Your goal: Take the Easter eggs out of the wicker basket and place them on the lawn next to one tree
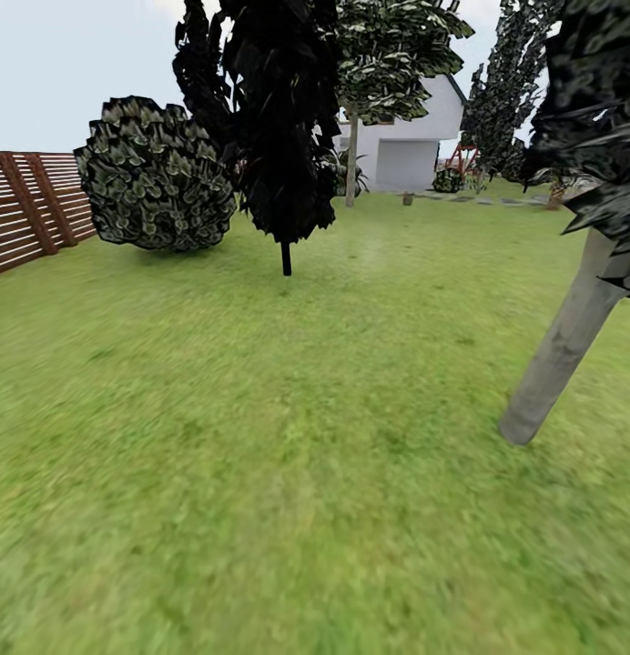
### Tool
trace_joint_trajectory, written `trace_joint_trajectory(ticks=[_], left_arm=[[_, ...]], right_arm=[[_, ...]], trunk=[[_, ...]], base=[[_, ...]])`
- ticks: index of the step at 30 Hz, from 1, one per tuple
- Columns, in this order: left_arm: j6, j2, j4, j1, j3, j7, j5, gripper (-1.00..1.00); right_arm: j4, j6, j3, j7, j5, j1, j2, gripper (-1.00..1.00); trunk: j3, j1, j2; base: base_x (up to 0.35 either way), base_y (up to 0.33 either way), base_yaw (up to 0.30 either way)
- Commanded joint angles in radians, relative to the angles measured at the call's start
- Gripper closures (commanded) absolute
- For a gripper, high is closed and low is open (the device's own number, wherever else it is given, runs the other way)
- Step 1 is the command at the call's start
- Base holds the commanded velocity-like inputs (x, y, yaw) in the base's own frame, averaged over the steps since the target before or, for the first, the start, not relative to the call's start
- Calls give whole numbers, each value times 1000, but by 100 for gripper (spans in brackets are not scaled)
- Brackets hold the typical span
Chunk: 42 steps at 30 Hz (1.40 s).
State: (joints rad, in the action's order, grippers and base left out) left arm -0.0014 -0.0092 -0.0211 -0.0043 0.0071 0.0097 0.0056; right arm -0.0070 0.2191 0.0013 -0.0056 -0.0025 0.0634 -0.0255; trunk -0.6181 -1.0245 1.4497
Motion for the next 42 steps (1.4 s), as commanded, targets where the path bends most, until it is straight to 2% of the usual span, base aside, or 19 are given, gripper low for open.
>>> trace_joint_trajectory(ticks=[1,42], left_arm=[[0,0,0,0,1,1,1,-100],[0,1,0,0,1,0,1,-100]], right_arm=[[1,3,0,-1,0,1,1,-100],[1,3,0,-1,0,0,2,-100]], trunk=[[-1,-1,0],[-1,-1,0]], base=[[340,0,0],[340,0,0]])
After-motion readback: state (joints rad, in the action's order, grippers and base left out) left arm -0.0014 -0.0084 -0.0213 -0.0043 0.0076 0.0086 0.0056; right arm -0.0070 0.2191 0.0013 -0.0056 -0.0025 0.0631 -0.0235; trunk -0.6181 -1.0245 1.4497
